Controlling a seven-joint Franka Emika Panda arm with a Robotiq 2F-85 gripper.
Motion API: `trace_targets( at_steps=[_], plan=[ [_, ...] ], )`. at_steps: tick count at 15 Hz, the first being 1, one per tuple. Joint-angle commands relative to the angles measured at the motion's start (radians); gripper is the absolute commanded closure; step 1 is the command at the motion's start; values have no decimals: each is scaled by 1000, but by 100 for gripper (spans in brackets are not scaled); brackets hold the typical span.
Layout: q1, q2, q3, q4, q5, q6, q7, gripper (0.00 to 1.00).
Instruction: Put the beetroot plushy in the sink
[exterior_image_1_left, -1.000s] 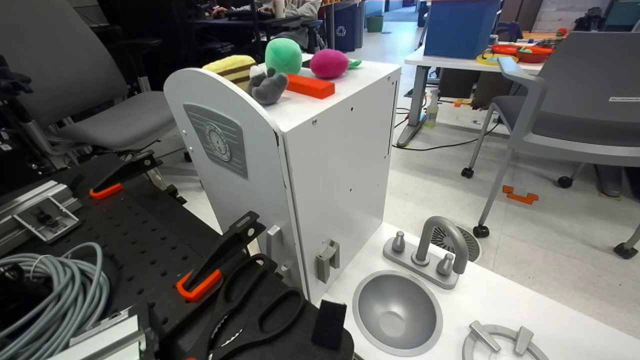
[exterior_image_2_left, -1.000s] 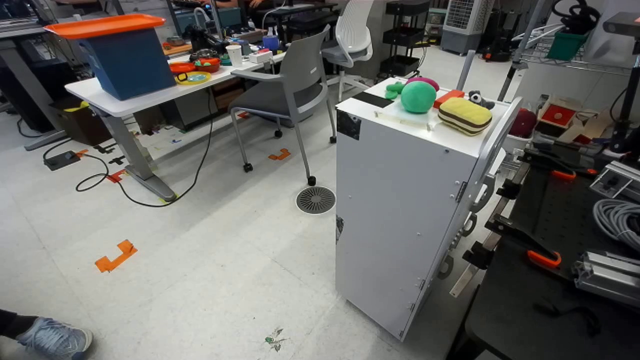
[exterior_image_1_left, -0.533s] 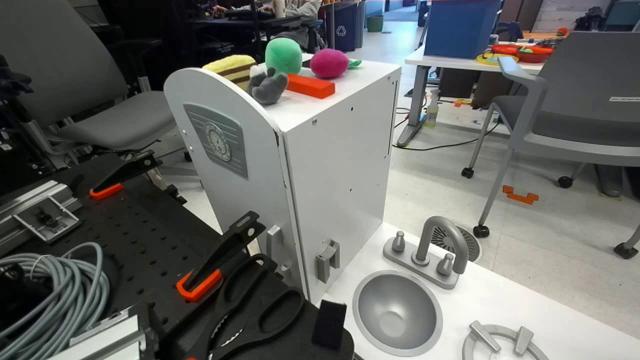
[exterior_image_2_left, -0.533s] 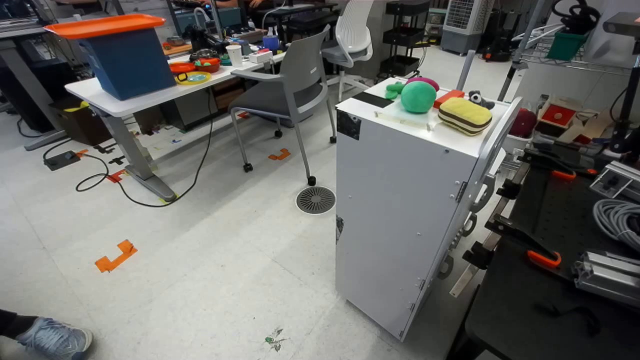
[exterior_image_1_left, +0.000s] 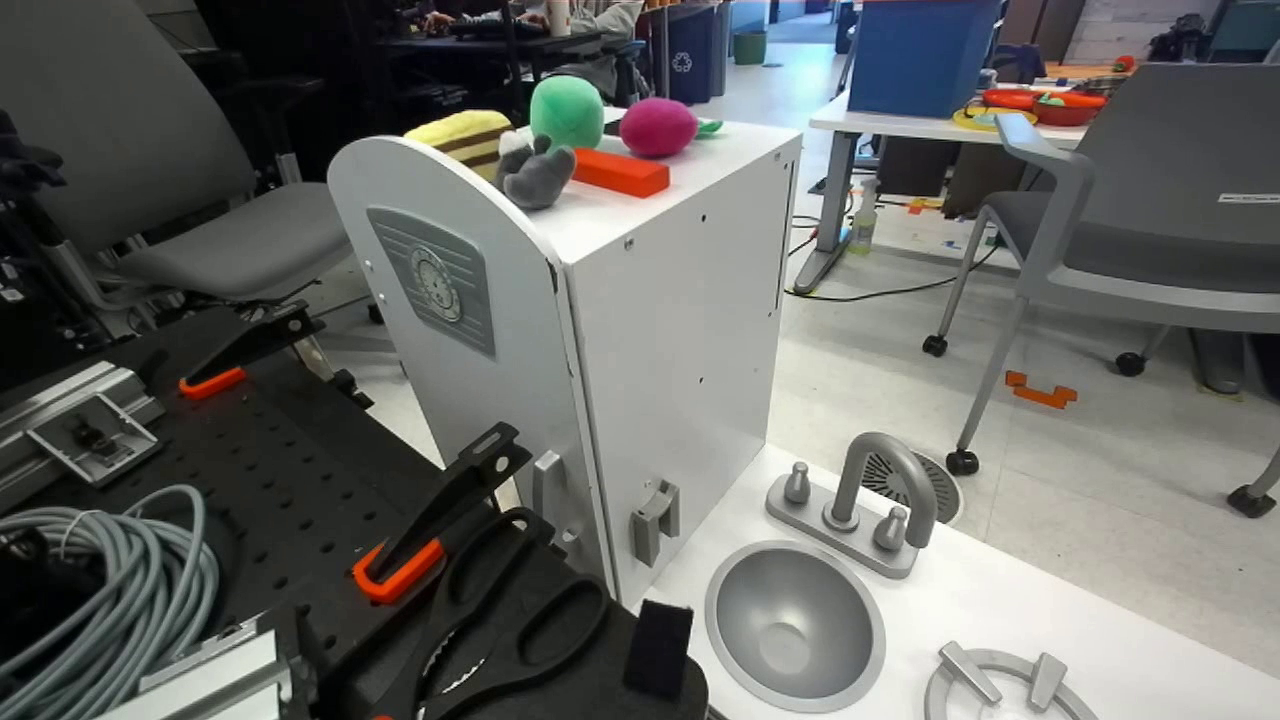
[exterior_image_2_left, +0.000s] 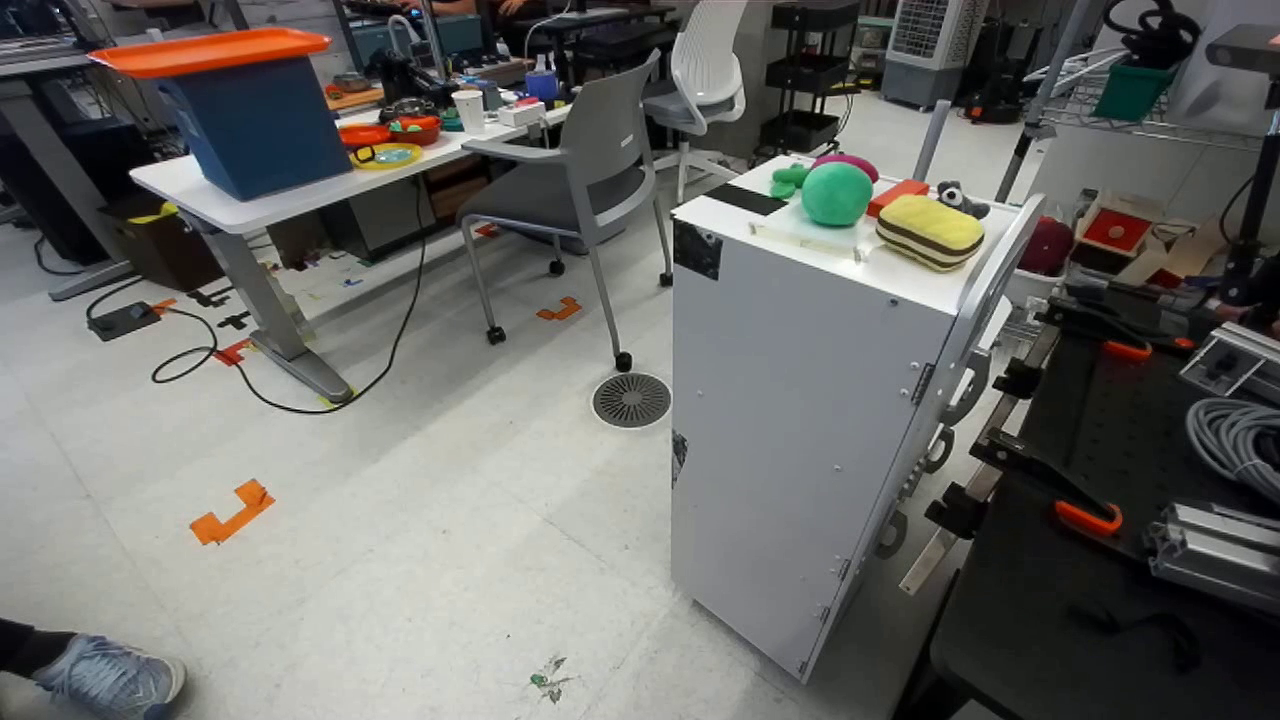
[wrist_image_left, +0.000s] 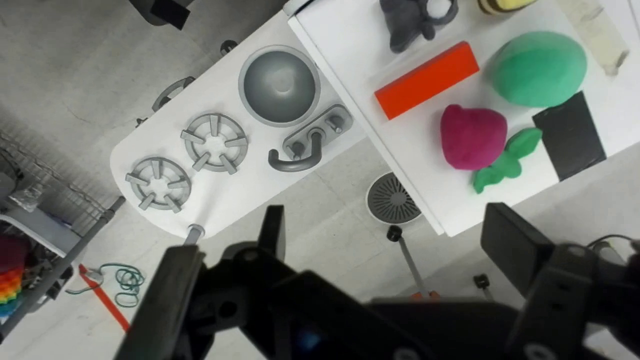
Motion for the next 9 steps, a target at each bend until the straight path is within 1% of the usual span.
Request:
trace_targets(
  at_steps=[1,2,3,6,9],
  plan=[
    [10,29,-21,52,51,-29,12,0],
    [18,26,-25,54,80,-43,-24,0],
    [25,17,-25,52,85,-54,-73,0],
    [48,3,-27,56,122,-106,-256,0],
    [64,9,-24,69,112,-154,-375,0]
  ],
)
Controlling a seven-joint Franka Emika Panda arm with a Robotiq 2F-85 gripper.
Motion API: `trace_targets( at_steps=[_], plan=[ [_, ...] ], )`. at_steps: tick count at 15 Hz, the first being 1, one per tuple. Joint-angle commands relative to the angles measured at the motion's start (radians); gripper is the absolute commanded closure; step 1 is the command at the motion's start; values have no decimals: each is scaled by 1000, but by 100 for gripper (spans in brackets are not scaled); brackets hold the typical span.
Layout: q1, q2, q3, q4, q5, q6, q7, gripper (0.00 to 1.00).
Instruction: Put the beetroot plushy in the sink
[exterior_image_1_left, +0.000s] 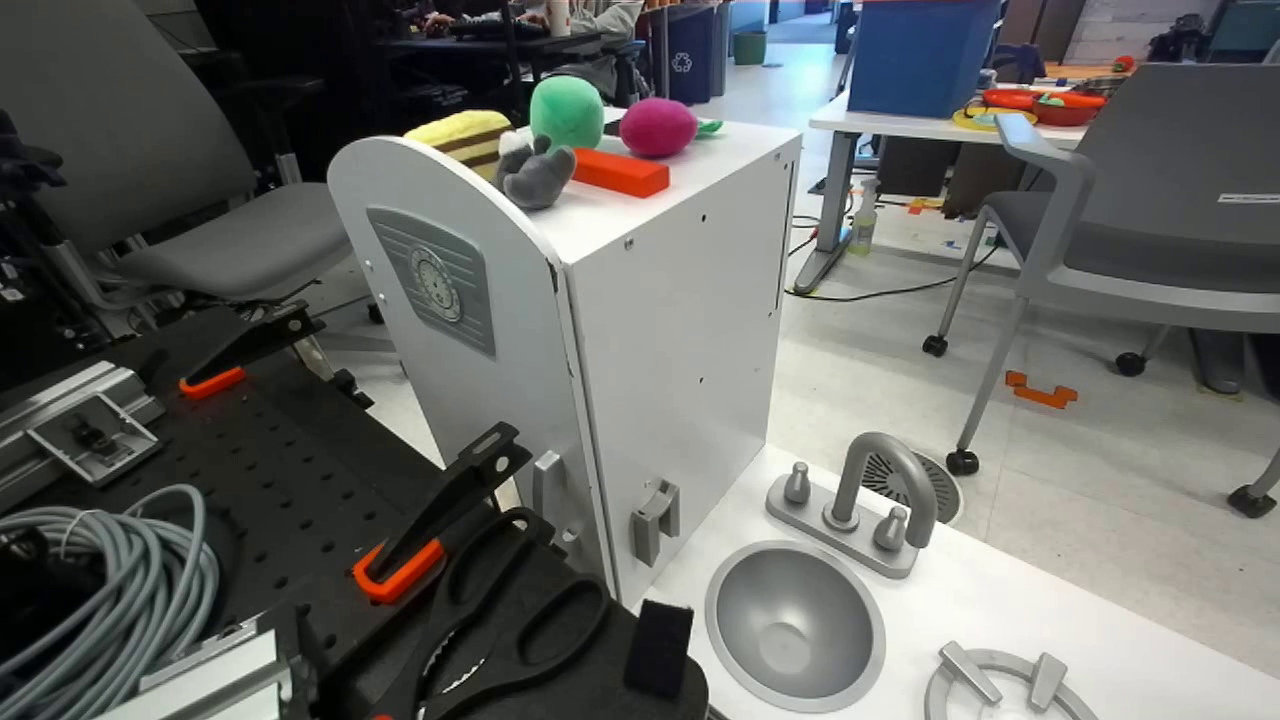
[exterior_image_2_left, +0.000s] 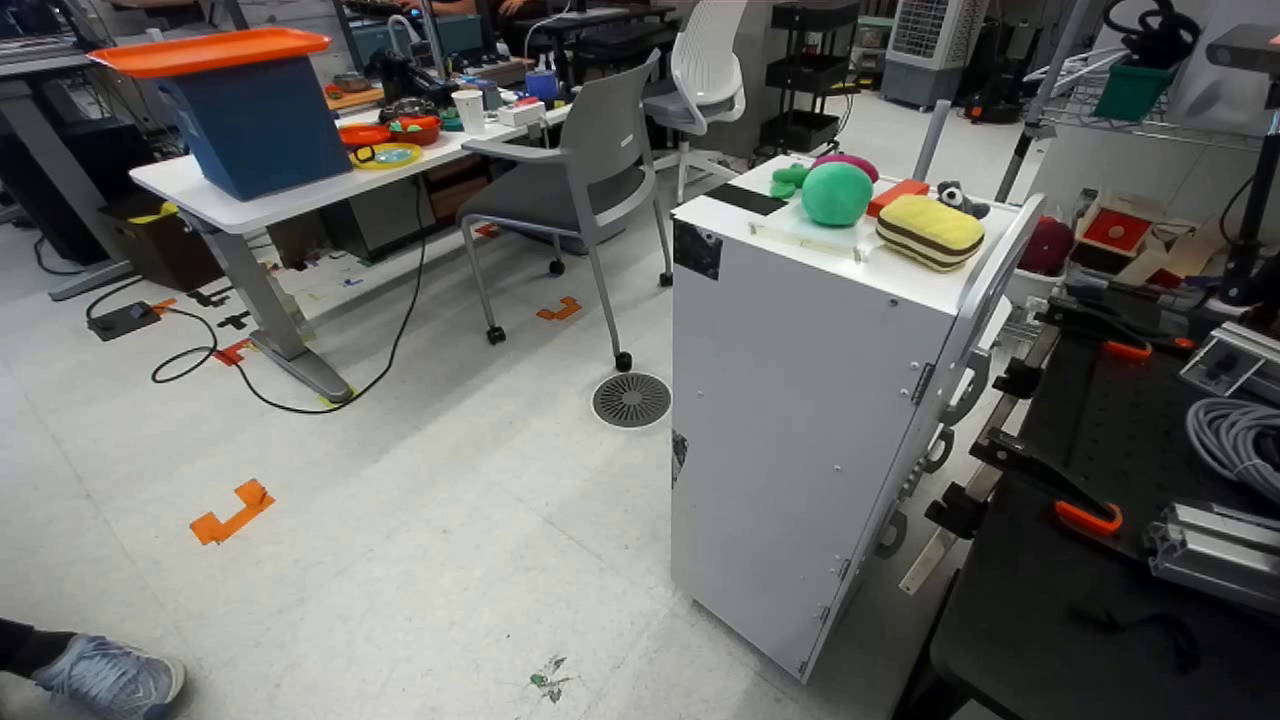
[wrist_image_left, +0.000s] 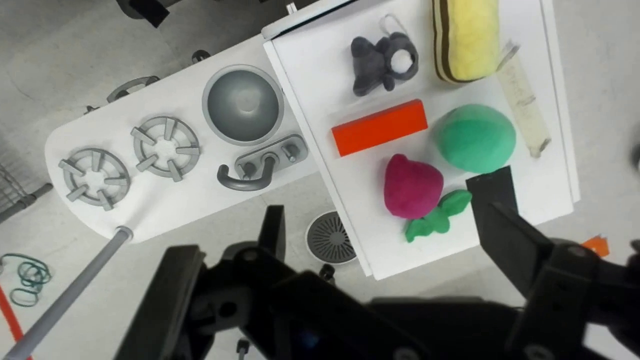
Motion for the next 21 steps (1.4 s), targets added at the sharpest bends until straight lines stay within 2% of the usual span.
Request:
trace_targets(
  at_steps=[1,2,3,11,16,21],
  plan=[
    [26,-1,-14,31,5,-75,-115,0],
    [28,0,-14,37,10,-93,-115,0],
    [24,1,-11,11,-2,-46,-79,0],
    [18,20,-15,32,-10,-90,-76,0],
    [9,80,-10,59,-106,-84,48,0],
    [21,152,-8,109,-176,-101,74,0]
  ],
)
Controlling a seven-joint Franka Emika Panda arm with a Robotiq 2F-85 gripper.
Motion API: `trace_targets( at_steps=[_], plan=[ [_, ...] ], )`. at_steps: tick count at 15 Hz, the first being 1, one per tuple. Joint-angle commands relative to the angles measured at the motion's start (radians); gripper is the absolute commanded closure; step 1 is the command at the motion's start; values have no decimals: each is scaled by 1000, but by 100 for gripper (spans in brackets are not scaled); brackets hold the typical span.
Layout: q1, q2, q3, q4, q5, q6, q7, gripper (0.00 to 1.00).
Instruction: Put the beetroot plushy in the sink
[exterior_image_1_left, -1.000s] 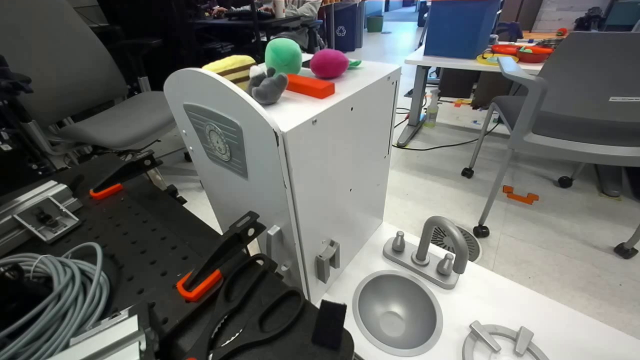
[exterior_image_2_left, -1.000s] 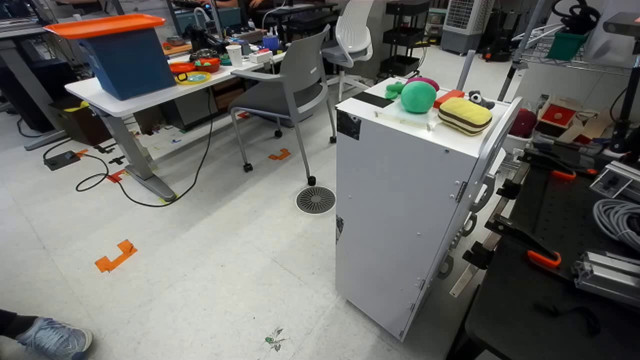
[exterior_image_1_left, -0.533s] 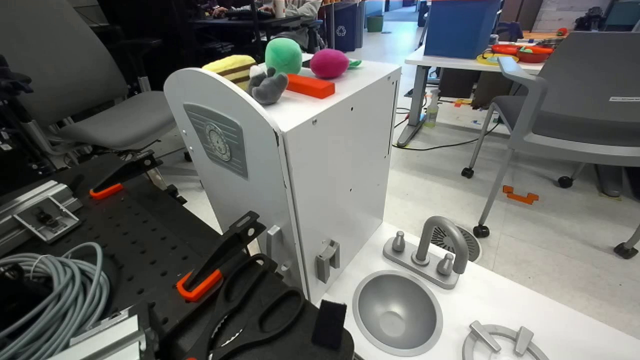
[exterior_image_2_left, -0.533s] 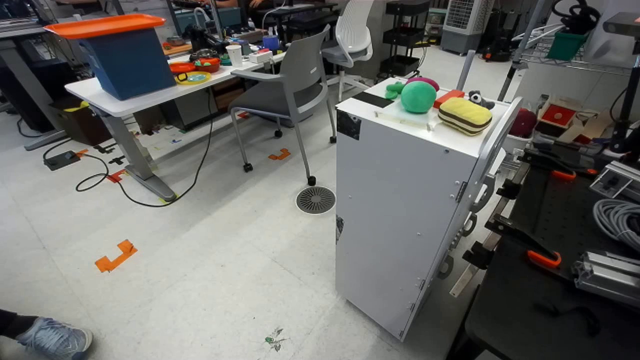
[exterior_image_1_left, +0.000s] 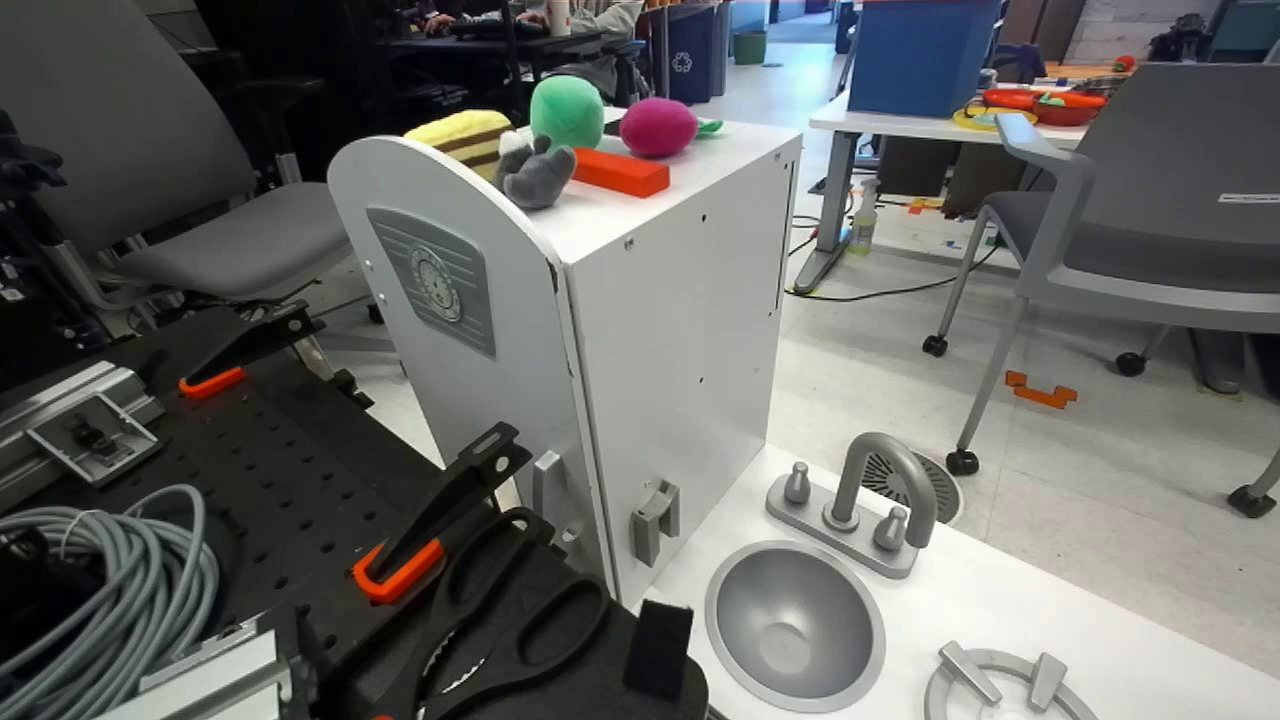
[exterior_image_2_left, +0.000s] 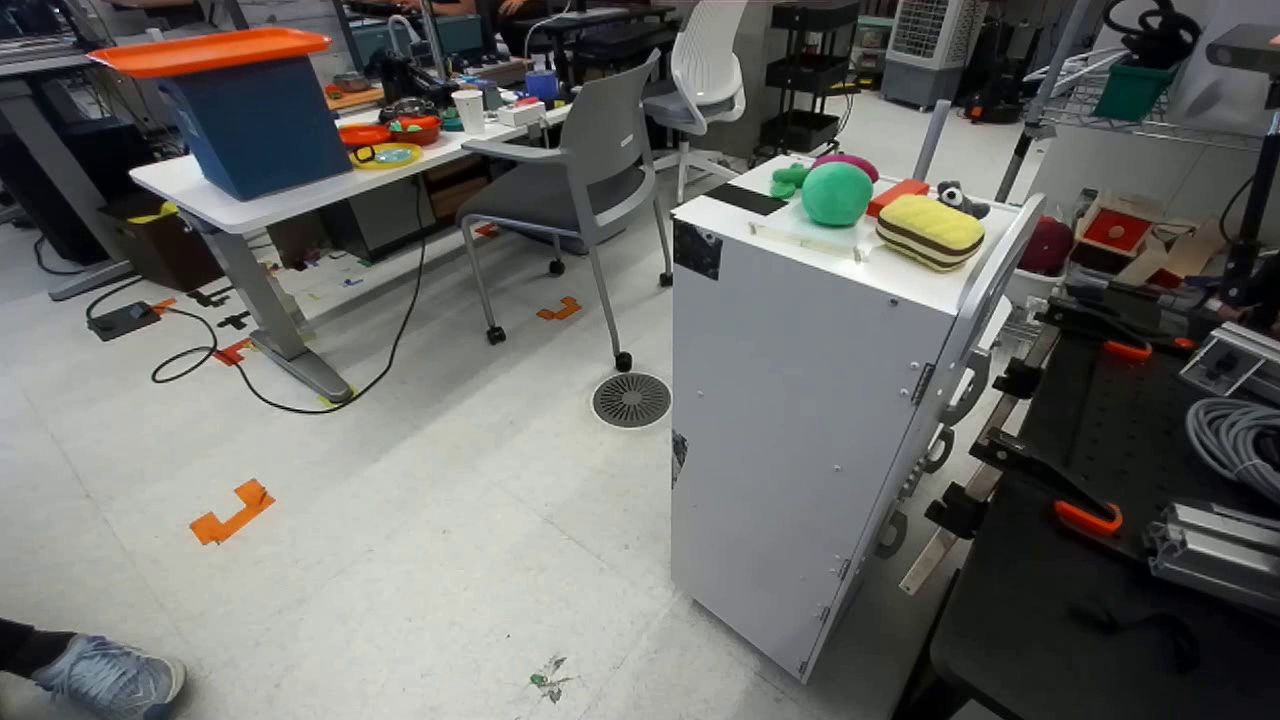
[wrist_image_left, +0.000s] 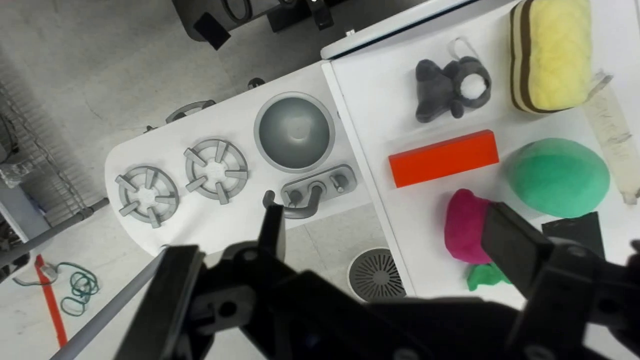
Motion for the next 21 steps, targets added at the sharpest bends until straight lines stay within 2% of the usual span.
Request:
trace_targets(
  at_steps=[1,6,10,16,21],
  plan=[
    [17,65,-1,68,-50,-32,20,0],
    [42,106,1,82,-71,48,17,0],
    [57,121,3,70,-57,157,11,0],
    [61,129,5,48,7,284,-67,0],
    [59,109,16,54,207,242,-247,0]
  ],
)
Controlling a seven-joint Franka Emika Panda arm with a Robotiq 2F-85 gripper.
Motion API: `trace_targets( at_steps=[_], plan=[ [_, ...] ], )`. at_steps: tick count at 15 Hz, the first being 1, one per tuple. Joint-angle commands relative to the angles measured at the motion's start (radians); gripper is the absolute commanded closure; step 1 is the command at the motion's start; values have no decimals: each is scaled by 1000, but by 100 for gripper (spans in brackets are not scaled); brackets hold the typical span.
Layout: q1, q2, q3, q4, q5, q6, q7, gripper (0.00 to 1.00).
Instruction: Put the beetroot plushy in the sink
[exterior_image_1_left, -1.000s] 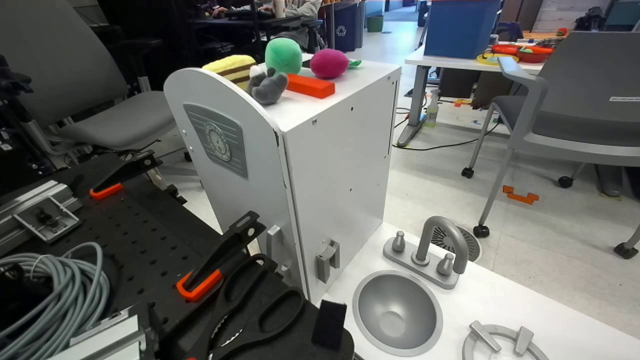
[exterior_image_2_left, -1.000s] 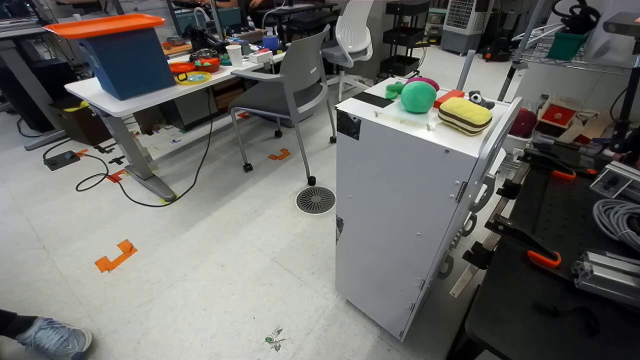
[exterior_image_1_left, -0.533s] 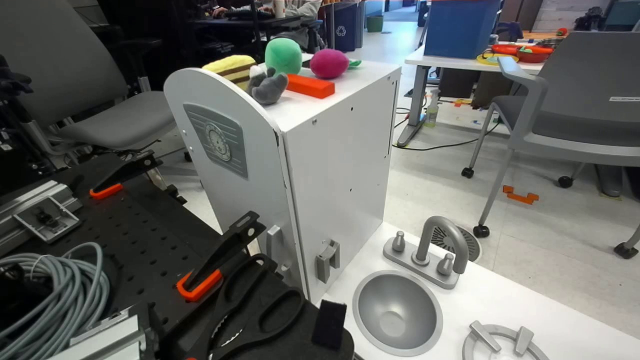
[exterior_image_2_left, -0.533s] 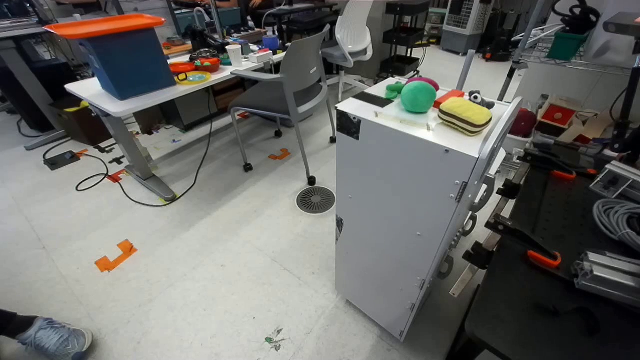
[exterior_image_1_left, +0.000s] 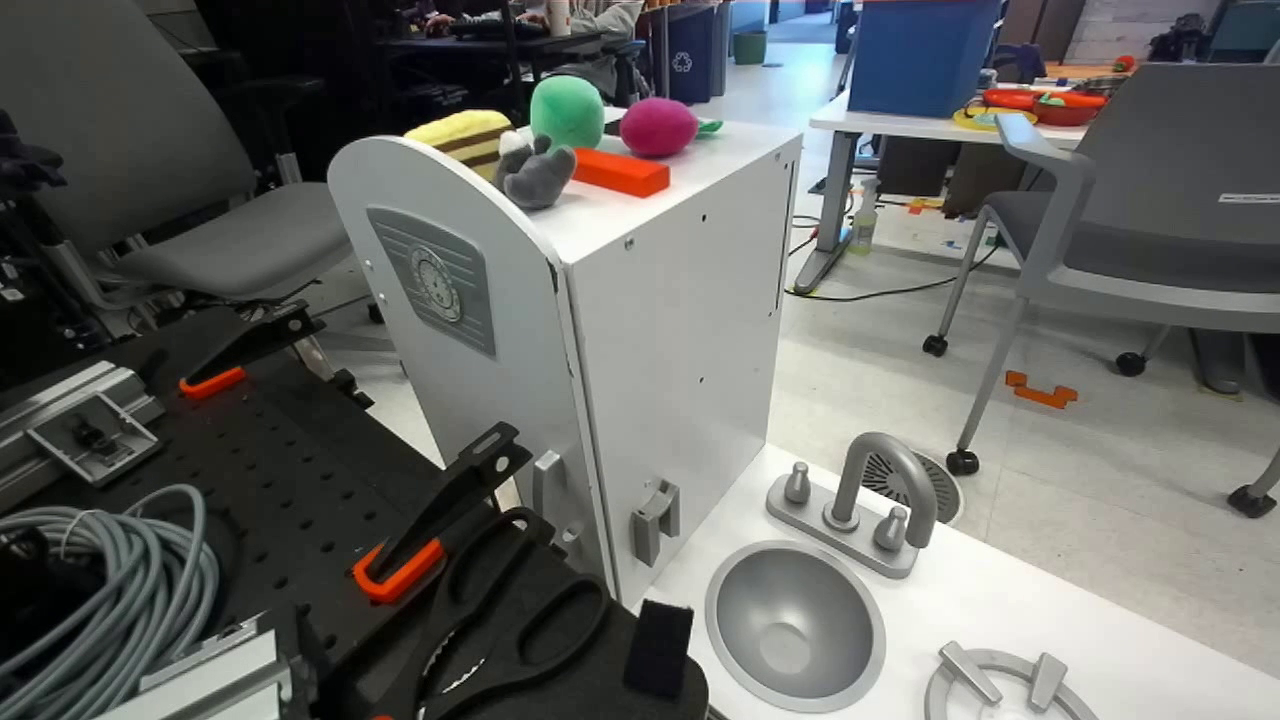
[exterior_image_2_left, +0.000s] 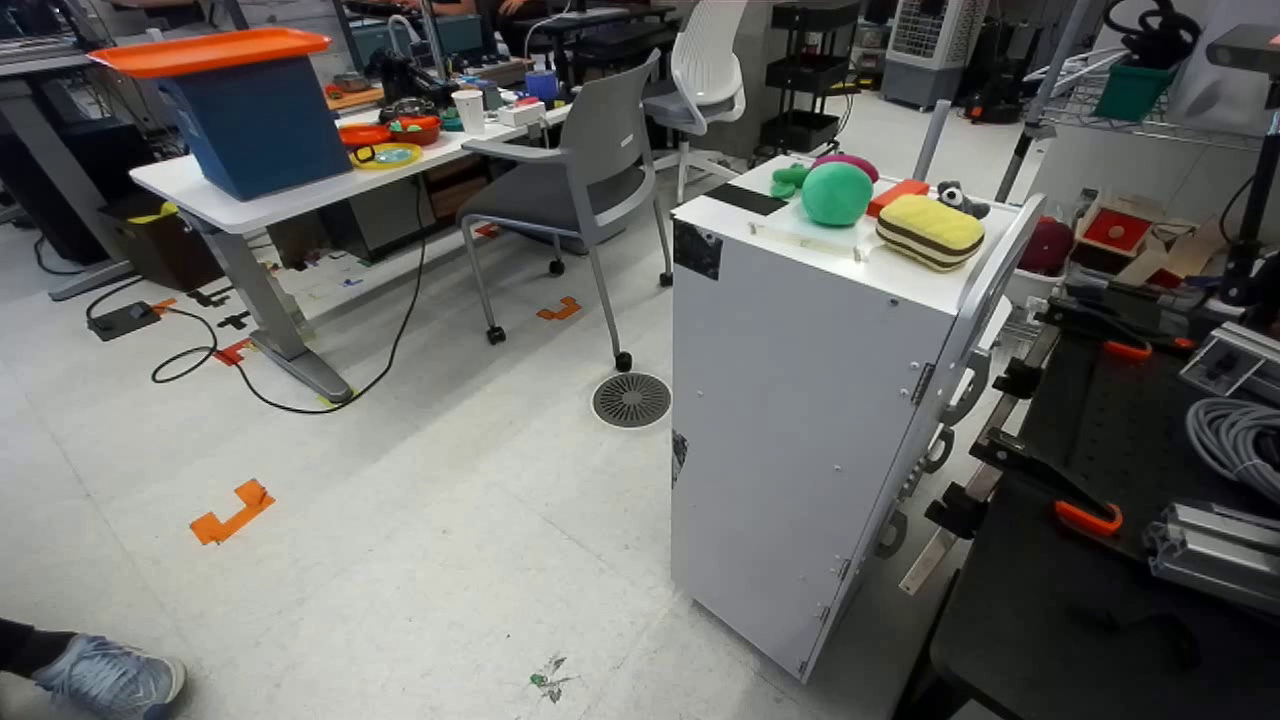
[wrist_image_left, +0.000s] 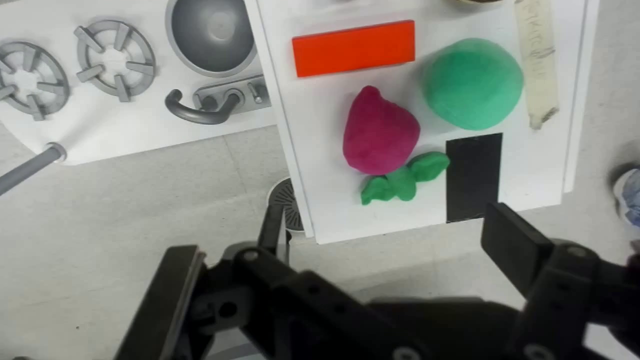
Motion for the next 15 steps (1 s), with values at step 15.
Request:
trace_targets(
  at_steps=[15],
  plan=[
    [2,32,-12,13,16,-22,-53,0]
  ],
)
